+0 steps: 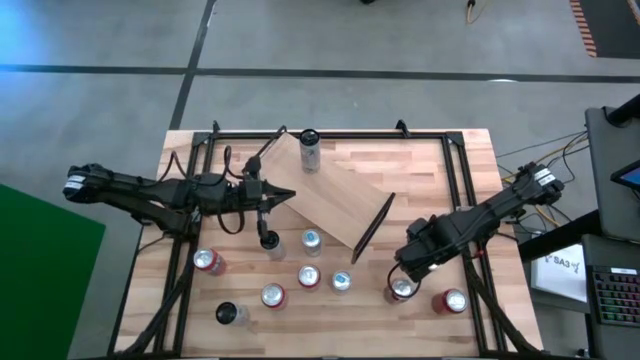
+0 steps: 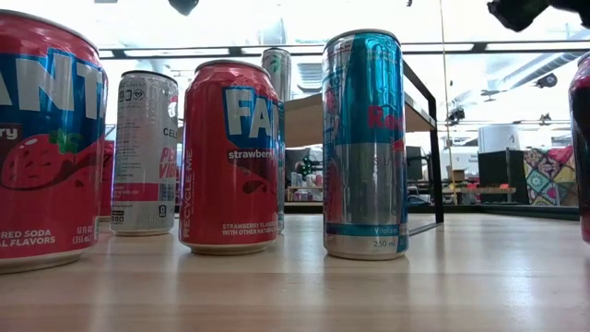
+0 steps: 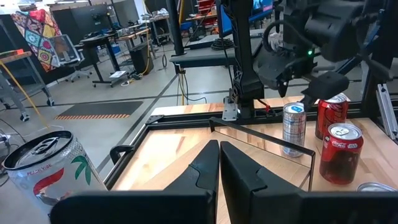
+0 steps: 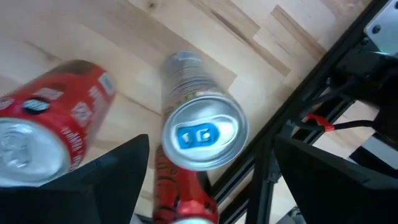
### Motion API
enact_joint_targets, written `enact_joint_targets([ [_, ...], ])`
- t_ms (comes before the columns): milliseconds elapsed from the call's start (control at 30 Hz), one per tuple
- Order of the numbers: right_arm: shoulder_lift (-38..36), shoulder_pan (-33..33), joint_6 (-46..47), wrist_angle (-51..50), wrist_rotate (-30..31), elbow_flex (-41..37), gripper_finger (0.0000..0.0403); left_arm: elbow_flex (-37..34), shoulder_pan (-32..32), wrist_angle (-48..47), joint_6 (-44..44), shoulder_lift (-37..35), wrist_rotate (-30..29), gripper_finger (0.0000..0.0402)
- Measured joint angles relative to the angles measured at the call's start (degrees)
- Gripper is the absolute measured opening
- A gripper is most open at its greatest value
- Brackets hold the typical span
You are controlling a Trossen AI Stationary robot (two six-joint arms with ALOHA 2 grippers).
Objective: Place canned beverage on shelf
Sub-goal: Put the silver/blue soda can on the shelf
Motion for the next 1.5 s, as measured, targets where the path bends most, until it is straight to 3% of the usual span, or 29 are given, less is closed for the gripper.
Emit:
enact_joint_targets([
  [533,-0.13,0.0,0.86,9.59,-2.45,-10.49,0.032,0.0,0.04,0.02,0.0,0.0,0.0,0.0],
  [800,-0.22,0.0,2.22,10.38,-2.6,-12.06,0.0223,0.0,0.04,0.04,0.0,0.0,0.0,0.0],
  [867,-0.2,0.0,2.4,10.31,-2.49,-11.81,0.0222,0.0,0.04,0.07,0.0,0.0,0.0,0.0],
  [1033,-0.24,0.0,2.91,9.49,-1.69,-10.29,0.0222,0.0,0.04,0.12,0.0,0.0,0.0,0.0],
  [1200,-0.52,0.0,3.86,0.97,-0.51,-5.56,0.0222,0.0,0.04,0.33,-0.02,0.02,0.0,0.0],
  [1333,-1.49,0.0,5.39,-3.88,4.22,0.57,0.0222,0.0,0.02,1.2,-0.02,0.02,0.05,0.0],
  [1500,-2.47,0.0,5.33,-3.53,15.04,9.4,0.0222,0.0,0.02,1.96,-0.02,0.02,0.11,0.0],
])
